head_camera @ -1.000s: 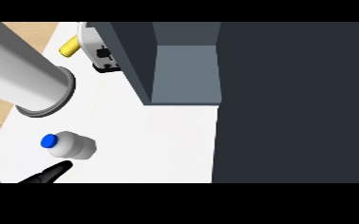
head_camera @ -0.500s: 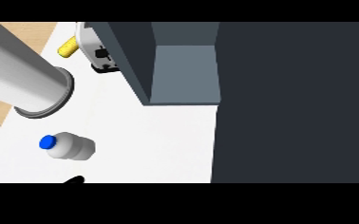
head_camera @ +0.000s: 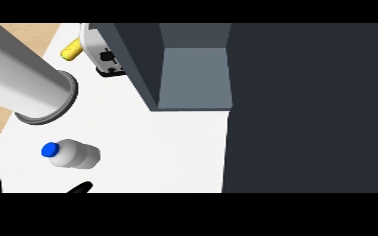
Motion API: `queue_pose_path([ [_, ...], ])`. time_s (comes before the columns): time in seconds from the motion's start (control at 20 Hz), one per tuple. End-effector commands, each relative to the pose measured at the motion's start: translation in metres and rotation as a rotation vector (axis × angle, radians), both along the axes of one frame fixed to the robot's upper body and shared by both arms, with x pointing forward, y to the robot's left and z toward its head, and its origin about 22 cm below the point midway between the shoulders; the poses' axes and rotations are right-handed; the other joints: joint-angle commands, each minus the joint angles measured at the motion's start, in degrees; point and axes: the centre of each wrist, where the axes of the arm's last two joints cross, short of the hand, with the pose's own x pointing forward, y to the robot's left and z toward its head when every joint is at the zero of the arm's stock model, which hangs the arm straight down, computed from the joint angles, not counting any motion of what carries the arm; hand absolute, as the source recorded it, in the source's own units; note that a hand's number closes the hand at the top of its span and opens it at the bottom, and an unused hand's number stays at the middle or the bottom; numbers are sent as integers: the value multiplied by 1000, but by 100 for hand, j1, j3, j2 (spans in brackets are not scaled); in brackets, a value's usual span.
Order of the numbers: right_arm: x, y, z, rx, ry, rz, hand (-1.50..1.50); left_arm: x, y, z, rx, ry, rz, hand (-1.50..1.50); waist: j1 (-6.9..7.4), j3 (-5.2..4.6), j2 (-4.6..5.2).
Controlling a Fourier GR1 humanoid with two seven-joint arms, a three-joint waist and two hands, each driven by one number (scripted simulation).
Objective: Pick up the bottled water, place it into the cabinet and close the cabinet
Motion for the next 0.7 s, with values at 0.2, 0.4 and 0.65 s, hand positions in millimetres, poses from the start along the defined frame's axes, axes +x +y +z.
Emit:
queue_pose_path([
  [0.2,-28,-3,22,-32,-28,-21,-150,6,25,-53,0,67,104,-150,-28,-3,-3],
  [0.4,-27,-15,22,-25,-48,3,-150,14,44,-73,-24,78,81,-150,-11,-1,6],
  [0.65,-38,-9,27,-36,-53,-8,-150,20,53,-119,-54,91,82,-150,-32,-7,4],
])
